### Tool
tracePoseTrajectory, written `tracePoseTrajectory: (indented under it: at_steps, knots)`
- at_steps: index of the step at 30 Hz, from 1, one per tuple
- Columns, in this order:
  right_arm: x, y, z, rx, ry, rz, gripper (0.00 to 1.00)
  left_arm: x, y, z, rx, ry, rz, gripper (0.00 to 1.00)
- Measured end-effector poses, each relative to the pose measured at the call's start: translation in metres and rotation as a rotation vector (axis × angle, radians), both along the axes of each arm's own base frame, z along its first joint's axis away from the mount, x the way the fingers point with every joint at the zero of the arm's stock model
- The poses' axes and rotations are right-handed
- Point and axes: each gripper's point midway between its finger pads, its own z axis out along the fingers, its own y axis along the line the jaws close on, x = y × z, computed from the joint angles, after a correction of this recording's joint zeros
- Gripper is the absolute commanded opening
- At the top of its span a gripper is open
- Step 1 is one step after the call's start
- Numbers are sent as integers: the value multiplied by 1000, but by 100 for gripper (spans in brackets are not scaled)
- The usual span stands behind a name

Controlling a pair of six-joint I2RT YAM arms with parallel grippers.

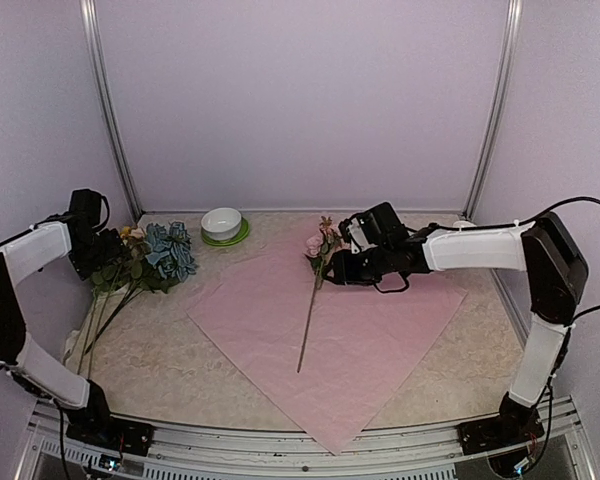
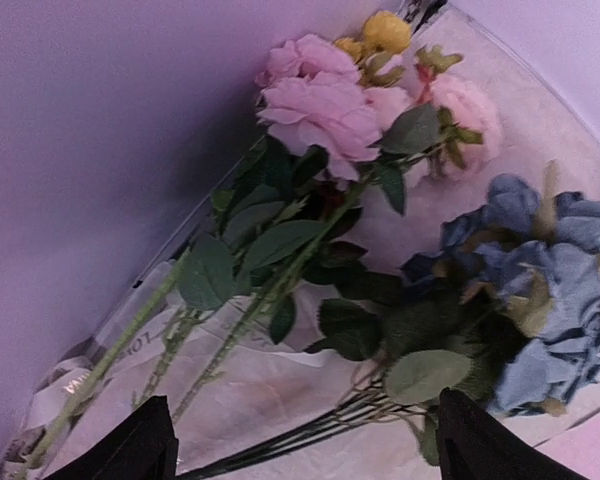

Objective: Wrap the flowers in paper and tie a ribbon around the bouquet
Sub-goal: Place the fake flower on the flattened wrapping paper, then pick up the fake flower from the corner of the board.

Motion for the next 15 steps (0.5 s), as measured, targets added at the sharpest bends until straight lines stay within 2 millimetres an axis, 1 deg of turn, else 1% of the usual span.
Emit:
tracePoseTrajectory:
  at_steps: [2, 4, 7, 9, 11, 15]
  knots:
    - [-1, -8, 18, -5, -54, -8, 51, -2, 16, -14, 23, 63, 22, 73]
    - [-4, -14, 35, -6, -102, -5, 51, -1, 26, -29, 44, 137, 22, 66]
    - [-7, -19, 50, -15, -160, 16, 52, 0, 38, -52, 82, 244, 10, 67]
    - [-7, -20, 54, -27, -186, 33, 52, -3, 45, -67, 100, 312, 9, 67]
    - [-7, -20, 53, -43, -198, 51, 52, -11, 54, -79, 120, 372, 18, 67]
    - [-12, -23, 44, -71, -200, 81, 52, -20, 70, -90, 164, 438, 37, 61]
